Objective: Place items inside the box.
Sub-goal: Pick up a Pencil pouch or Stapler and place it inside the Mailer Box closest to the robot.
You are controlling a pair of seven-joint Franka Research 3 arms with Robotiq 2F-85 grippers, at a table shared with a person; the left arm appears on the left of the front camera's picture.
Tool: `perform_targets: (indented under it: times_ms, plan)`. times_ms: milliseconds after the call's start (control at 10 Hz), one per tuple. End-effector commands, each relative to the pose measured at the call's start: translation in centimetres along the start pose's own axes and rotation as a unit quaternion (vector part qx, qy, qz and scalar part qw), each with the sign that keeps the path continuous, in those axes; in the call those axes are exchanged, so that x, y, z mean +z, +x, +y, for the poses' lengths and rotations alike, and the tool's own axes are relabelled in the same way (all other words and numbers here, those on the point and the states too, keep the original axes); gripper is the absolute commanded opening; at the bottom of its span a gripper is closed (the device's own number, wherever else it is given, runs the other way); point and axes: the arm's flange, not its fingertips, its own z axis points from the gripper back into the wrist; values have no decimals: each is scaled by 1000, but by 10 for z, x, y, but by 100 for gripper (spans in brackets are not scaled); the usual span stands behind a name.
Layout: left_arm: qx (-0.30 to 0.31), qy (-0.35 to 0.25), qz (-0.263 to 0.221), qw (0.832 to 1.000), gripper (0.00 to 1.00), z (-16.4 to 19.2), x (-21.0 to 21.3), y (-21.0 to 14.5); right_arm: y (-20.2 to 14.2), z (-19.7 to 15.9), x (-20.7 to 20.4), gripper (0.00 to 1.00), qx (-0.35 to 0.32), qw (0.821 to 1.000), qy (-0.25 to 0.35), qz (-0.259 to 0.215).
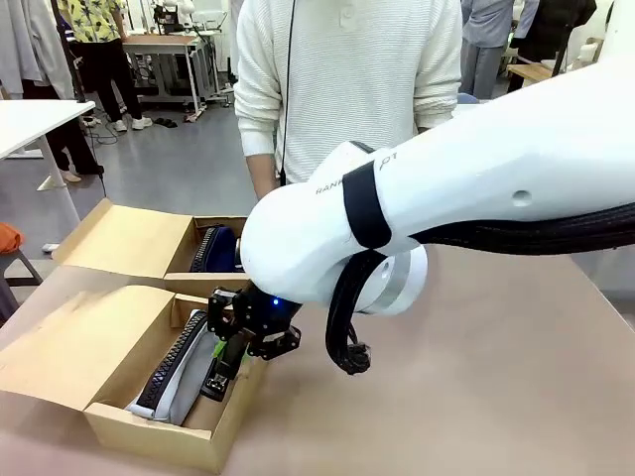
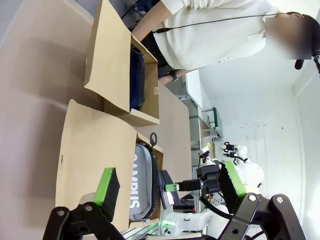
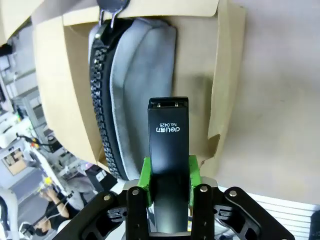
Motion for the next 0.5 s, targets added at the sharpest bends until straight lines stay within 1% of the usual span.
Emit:
perform_targets:
  times_ms: [0,100,200,300,400]
  plan:
    - [-8,-9,-4,1000,100,0,0,-1,2,22,6,32,-7,1000,1,3]
    - [-8,-9,-4,1000,100,0,0,-1,3,22,6,32,-10,1000,0,8]
    - [-8,-9,-4,1000,100,0,0,-1,4,20,7,48,-12,1000,6,11]
    - [-8,-9,-4,1000,100,0,0,-1,5,18,6,91,-9,1000,7,13]
    - [-8,-9,-4,1000,100,0,0,-1,5,18,6,100,-10,1000,7,12]
